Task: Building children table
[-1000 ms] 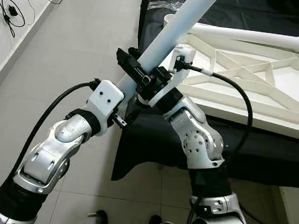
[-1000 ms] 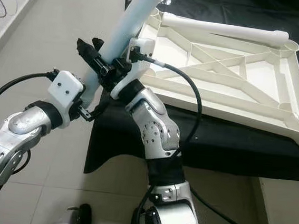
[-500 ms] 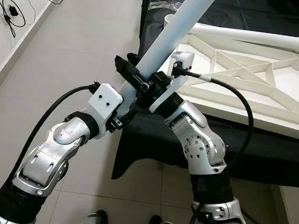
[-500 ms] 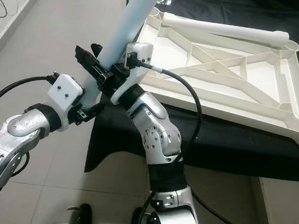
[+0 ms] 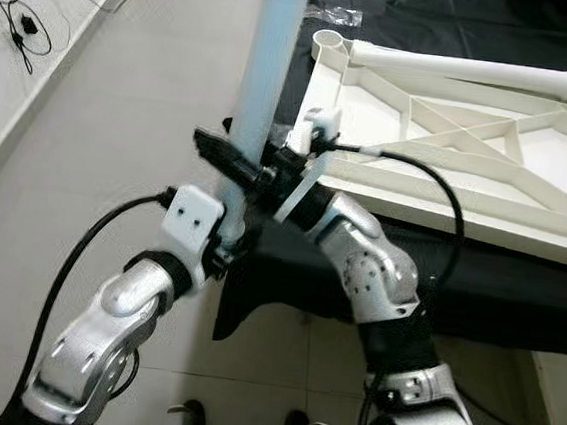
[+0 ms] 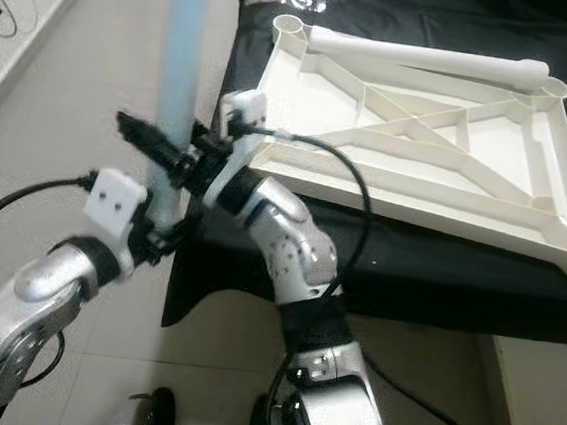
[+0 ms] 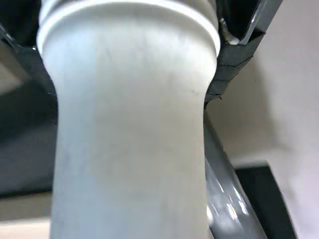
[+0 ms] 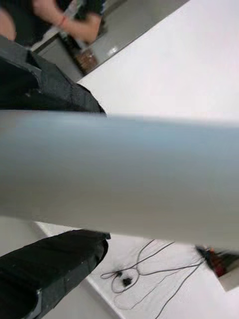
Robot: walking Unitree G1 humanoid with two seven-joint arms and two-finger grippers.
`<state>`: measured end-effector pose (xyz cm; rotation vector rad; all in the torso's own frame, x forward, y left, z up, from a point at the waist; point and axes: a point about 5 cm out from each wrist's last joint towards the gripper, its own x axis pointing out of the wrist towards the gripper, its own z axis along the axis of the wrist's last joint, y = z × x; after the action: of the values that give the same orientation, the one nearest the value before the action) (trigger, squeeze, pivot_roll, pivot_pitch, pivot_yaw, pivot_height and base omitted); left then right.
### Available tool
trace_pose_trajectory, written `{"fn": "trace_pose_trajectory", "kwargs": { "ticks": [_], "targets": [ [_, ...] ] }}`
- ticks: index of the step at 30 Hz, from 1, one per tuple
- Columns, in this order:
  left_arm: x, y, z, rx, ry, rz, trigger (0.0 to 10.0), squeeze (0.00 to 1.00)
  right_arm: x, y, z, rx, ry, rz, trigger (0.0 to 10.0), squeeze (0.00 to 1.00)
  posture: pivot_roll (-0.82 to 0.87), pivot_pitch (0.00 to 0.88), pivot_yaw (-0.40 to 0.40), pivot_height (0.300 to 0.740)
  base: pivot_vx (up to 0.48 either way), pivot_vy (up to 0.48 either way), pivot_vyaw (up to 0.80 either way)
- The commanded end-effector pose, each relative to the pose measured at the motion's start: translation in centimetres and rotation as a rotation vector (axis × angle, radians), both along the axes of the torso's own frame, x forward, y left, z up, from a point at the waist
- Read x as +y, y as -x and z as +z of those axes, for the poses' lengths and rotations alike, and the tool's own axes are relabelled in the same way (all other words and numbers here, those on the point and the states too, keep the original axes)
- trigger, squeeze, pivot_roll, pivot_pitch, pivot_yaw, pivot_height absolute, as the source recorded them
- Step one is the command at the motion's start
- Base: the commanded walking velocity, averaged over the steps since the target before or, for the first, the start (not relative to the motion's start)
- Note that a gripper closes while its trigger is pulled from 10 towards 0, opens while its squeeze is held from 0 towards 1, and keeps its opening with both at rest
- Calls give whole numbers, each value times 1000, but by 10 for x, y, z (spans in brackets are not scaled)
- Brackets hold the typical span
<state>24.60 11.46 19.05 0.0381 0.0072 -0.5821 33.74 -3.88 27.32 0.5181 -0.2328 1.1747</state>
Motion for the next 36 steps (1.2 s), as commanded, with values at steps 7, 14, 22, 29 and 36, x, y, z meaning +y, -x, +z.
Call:
{"fn": "trace_pose_trajectory", "kwargs": {
  "ticks": [7, 14, 22, 29, 36],
  "targets": [
    [-17, 41, -7, 102, 53, -170, 10000, 0, 0, -4, -3, 73, -13, 214, 10000, 0, 123, 251, -17, 740, 0, 0, 0],
    [-20, 52, -5, 156, 134, -169, 10000, 0, -4, 13, -15, 90, 11, 523, 10000, 0, 123, 255, -19, 740, 0, 0, 0],
    [-31, 63, -2, 197, 200, -196, 10000, 0, -5, 22, -29, 96, 70, 651, 10000, 0, 123, 259, -19, 740, 0, 0, 0],
    [-35, 76, -8, 258, 245, -196, 10000, 0, -8, 22, -31, 78, 105, 684, 10000, 0, 122, 263, -16, 740, 0, 0, 0],
    [-38, 89, -12, 309, 238, -214, 10000, 0, -18, 21, -32, 79, 134, 749, 10000, 0, 122, 263, -16, 740, 0, 0, 0]
  ]
}}
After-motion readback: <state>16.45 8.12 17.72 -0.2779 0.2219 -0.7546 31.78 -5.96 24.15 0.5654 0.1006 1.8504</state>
